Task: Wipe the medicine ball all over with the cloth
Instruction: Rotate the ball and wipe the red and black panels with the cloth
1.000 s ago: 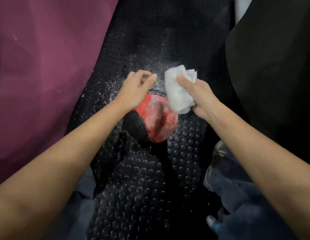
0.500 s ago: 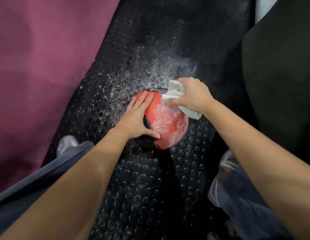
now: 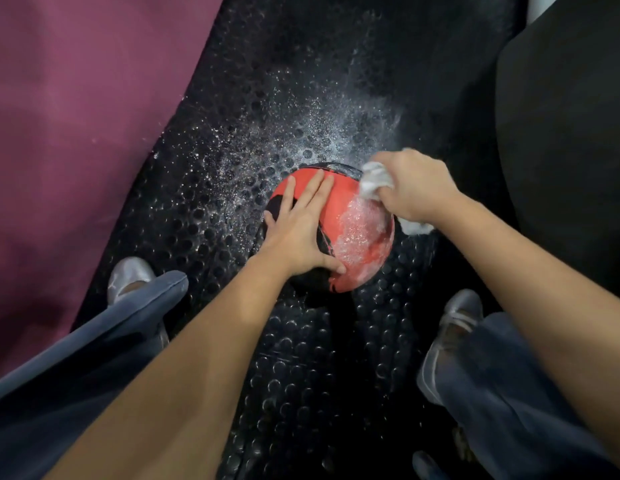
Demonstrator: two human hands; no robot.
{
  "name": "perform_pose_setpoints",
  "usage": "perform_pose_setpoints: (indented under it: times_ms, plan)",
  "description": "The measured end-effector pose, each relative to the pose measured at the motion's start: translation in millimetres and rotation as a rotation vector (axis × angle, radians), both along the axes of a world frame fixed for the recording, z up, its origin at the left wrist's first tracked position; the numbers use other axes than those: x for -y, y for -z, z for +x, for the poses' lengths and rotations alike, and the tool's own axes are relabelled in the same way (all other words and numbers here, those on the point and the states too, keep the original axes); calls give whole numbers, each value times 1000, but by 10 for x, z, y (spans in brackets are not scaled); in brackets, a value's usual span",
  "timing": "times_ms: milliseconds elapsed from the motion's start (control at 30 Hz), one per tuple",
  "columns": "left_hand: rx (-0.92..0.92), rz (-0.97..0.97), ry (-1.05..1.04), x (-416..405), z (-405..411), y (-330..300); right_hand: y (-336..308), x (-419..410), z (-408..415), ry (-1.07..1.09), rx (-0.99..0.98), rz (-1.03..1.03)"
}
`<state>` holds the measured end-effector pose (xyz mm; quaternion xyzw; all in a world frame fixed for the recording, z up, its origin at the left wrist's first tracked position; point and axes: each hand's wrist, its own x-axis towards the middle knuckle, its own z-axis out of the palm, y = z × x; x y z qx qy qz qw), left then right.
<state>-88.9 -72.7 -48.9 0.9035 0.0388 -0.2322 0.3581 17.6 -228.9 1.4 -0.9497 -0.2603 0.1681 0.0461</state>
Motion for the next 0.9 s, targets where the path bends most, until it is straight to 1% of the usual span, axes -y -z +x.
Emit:
perform_pose_setpoints:
  times_ms: [100, 200, 267, 400, 500, 667, 733, 833, 900]
  plan:
    - [-9, -4, 3, -14, -4, -18, 18, 67, -31, 64, -16, 33]
    - [-13, -6, -9, -1, -31, -42, 10, -199, -42, -23, 24, 57]
    - [-19, -15, -18, -47, -40, -51, 5, -232, -41, -46, 38, 55]
    - [-34, -53, -18, -177, -55, -35, 8, -19, -59, 28, 3, 26]
    - [-33, -60, -20, -193, -60, -39, 40, -114, -56, 38, 31, 67]
    - [-32, -43, 12, -303, -92, 6, 103, -179, -86, 96, -33, 114]
    - [-35, -25, 20, -329, -90, 0, 106, -198, -116, 115, -9, 109]
    - [-21, 4, -1, -298, -102, -24, 34, -305, -250, 84, 68, 132]
    - [-1, -21, -29, -270, -127, -14, 2, -350, -394, -39, 111, 137]
